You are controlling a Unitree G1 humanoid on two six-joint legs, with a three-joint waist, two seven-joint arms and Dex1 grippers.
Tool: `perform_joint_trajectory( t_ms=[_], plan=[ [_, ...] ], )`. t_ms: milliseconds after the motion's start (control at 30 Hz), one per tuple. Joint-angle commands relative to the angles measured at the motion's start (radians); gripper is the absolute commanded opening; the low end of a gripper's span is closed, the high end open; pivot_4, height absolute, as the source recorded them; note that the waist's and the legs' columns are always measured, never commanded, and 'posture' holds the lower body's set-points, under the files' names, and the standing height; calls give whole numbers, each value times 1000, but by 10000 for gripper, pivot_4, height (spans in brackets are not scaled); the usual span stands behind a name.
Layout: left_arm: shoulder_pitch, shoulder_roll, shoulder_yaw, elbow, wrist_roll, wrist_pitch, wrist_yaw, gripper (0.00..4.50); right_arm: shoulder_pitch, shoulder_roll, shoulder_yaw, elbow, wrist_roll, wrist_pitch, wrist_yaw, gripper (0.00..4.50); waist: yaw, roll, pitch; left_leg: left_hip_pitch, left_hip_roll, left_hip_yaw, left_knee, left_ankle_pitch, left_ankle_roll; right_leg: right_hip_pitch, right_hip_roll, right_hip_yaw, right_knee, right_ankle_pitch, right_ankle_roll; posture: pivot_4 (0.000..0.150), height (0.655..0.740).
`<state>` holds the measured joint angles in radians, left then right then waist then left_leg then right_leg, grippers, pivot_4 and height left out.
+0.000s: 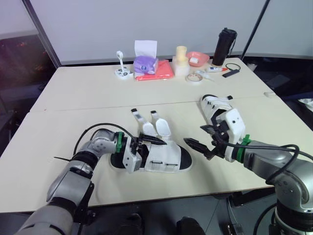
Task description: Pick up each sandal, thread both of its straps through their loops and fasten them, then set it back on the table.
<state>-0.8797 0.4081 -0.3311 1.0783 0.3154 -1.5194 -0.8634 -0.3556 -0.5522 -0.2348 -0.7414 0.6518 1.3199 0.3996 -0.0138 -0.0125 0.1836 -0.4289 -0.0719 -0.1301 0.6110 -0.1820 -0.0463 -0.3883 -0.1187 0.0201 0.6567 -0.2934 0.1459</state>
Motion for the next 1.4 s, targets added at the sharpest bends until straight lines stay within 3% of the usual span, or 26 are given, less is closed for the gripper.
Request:
perform_joint_trajectory(
  t_ms=[33,100,433,700,1400],
  plan=[
    [-25,7,5,-27,63,-21,95,15265,-4,-16,-9,-21,15,-21,-2,45000,0,0,0,0,0,0,0,0,0,0,0,0,0,0,0,1500,7400],
    [-26,10,4,-32,93,-20,136,5811,-1,-17,-9,-23,16,-21,-3,45000,2,0,0,0,0,0,0,0,0,0,0,0,0,0,0,1500,7400],
    [-46,49,-1,-91,360,101,438,5811,2,-12,-3,-33,33,-16,-18,45000,2,0,0,0,0,0,0,0,0,0,0,0,1,0,0,1500,7400],
    [-132,83,-94,-69,581,153,738,5811,-2,-17,4,-25,46,-19,-26,45000,2,0,0,0,0,0,0,0,0,0,0,0,2,0,1,1500,7400],
    [-440,86,-631,41,1109,260,1682,5811,9,-13,5,-45,70,-16,-66,45000,3,-3,2,-4,0,1,0,0,0,-3,0,-1,2,-1,2,1500,7400]
  ],
)
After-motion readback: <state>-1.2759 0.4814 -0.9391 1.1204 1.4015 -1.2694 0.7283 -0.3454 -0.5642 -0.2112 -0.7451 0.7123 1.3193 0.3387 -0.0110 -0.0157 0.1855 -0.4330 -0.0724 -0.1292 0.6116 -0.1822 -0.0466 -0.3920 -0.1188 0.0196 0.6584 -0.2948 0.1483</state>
